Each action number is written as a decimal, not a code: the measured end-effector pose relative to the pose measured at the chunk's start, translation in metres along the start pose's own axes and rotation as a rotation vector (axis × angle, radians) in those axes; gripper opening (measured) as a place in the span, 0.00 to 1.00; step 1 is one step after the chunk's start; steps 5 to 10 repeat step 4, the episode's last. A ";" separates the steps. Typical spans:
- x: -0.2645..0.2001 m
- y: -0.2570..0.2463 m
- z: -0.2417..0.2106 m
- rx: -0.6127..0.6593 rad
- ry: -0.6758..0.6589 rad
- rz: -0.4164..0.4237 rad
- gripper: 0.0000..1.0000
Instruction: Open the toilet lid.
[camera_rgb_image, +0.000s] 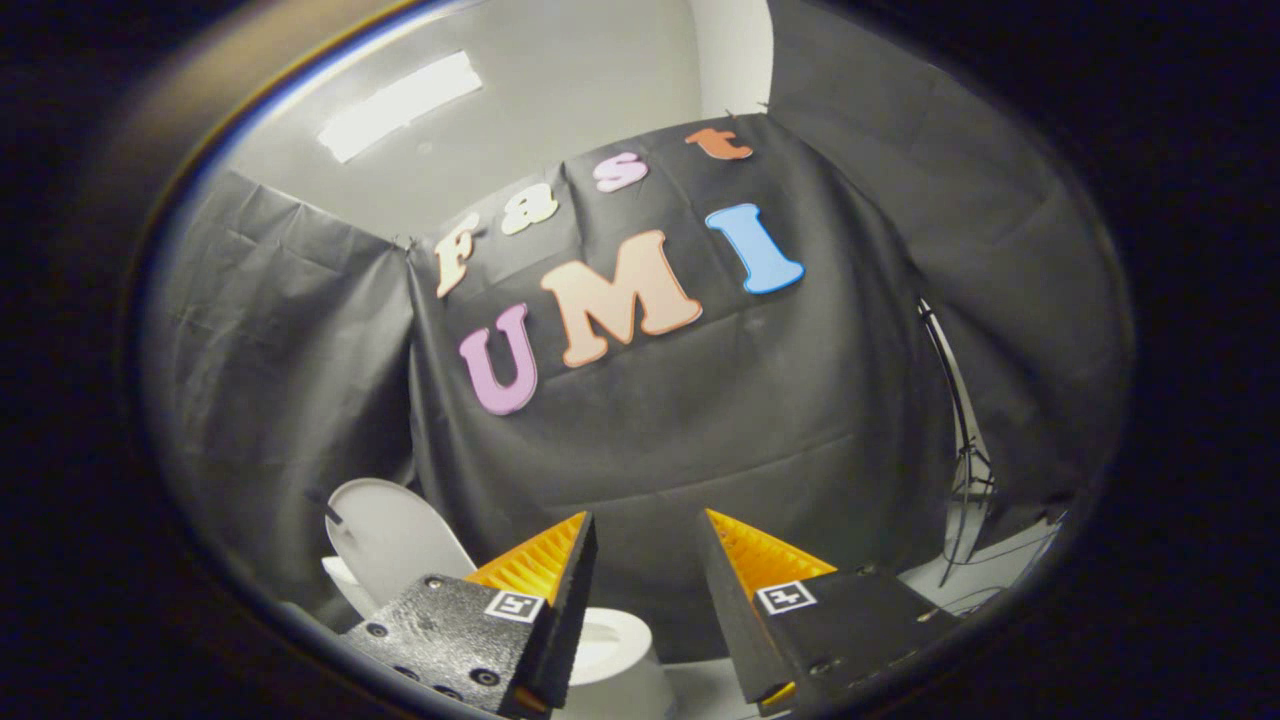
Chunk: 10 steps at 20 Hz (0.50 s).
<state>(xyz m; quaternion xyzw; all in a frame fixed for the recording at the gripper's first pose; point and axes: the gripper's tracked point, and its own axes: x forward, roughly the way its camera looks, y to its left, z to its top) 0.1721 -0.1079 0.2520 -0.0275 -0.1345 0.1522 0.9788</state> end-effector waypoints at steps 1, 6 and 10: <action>-0.004 -0.004 -0.001 -0.028 0.030 -0.020 0.61; -0.025 -0.004 -0.012 -0.116 0.102 -0.039 0.59; -0.025 -0.004 -0.012 -0.116 0.102 -0.039 0.59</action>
